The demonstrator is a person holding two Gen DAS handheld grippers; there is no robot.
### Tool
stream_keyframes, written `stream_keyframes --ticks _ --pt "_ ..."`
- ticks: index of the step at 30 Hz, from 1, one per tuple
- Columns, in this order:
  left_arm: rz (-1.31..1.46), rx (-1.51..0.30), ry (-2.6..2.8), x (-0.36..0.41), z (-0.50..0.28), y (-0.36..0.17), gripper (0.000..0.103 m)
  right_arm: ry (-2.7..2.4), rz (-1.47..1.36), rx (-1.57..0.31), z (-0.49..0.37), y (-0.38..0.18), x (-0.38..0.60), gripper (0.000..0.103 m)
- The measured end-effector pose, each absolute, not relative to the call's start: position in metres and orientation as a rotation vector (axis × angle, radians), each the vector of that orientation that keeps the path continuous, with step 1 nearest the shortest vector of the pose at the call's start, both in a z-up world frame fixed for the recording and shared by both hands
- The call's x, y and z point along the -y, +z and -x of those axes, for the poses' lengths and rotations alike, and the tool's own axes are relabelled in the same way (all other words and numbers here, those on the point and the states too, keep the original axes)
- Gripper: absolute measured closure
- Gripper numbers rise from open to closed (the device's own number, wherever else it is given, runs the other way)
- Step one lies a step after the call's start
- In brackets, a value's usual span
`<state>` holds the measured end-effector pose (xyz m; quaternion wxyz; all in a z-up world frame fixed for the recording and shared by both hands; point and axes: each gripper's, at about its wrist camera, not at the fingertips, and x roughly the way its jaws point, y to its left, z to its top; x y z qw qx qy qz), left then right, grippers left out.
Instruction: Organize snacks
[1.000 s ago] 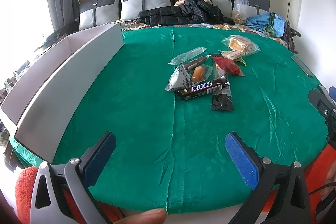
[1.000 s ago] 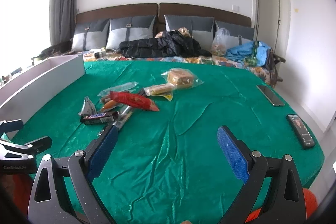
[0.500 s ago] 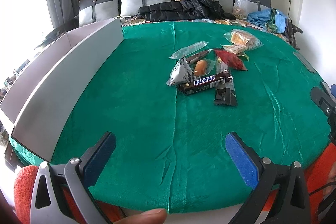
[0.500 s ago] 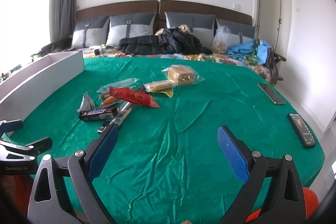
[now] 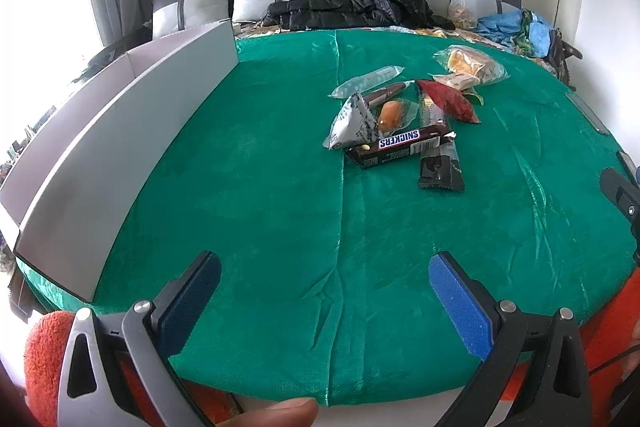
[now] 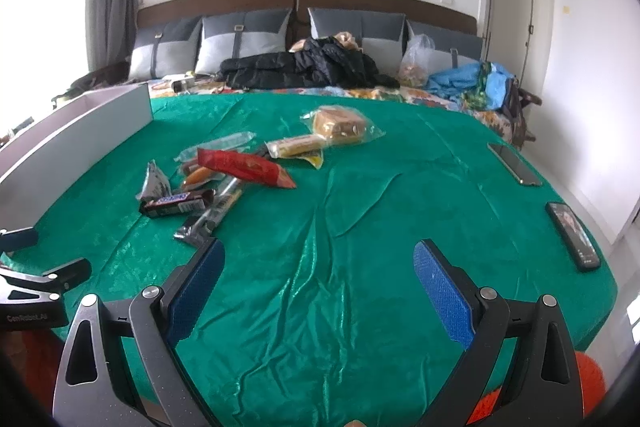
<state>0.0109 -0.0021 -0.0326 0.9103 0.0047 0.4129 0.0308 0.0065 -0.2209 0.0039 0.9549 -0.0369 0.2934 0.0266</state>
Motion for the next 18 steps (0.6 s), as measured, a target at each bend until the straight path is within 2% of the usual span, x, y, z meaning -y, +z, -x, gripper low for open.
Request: stream_keyframes --ticks 12,18 --pt "-0.008 -0.882 0.083 -0.007 -0.025 -0.047 0.000 0.049 0.071 -0.621 -0.013 -0.004 0.222 0.006" --pt "0.034 -0.957 0.113 -0.027 -0.046 -0.069 0.000 0.075 0.067 -0.718 -0.024 -0.026 0.223 0.006"
